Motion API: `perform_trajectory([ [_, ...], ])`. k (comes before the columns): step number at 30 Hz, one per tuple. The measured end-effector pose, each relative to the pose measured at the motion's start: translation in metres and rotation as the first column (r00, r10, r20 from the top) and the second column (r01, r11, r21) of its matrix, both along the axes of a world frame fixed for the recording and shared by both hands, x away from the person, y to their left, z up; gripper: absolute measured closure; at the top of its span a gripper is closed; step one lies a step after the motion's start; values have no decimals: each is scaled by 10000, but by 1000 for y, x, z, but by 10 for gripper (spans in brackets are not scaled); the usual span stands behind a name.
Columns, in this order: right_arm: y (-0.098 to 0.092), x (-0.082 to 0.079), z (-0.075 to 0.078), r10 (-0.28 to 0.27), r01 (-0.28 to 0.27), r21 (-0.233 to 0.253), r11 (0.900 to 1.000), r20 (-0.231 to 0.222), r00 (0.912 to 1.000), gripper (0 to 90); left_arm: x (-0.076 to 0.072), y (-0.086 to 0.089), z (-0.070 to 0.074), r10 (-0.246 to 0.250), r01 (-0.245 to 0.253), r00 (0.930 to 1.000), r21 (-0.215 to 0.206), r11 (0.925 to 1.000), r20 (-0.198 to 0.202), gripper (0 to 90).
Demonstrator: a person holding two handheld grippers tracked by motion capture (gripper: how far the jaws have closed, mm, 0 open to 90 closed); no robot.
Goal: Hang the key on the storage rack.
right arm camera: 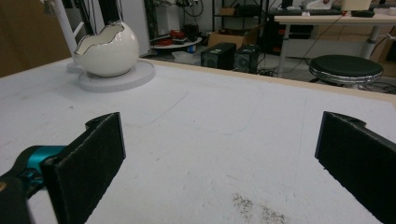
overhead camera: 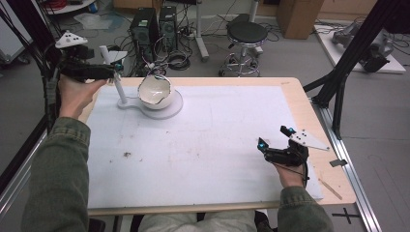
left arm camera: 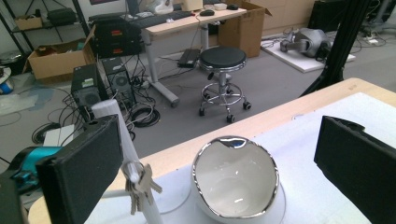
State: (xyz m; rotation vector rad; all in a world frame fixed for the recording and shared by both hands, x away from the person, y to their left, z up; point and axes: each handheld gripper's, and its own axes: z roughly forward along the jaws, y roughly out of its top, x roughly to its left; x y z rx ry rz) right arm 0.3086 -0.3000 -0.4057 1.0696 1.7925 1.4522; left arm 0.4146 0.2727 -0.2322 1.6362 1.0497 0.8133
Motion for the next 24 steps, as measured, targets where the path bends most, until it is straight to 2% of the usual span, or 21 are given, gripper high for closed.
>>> perform_trajectory([
  [15,1,0,0,-42,42,-4,10000,-43,10000,5,-13,-1,-21,-241,240,9997,-222,9995,-29,17],
  [24,1,1,0,-17,17,-21,10000,-49,10000,5,-24,2,-37,-220,220,9997,-105,9997,69,17],
])
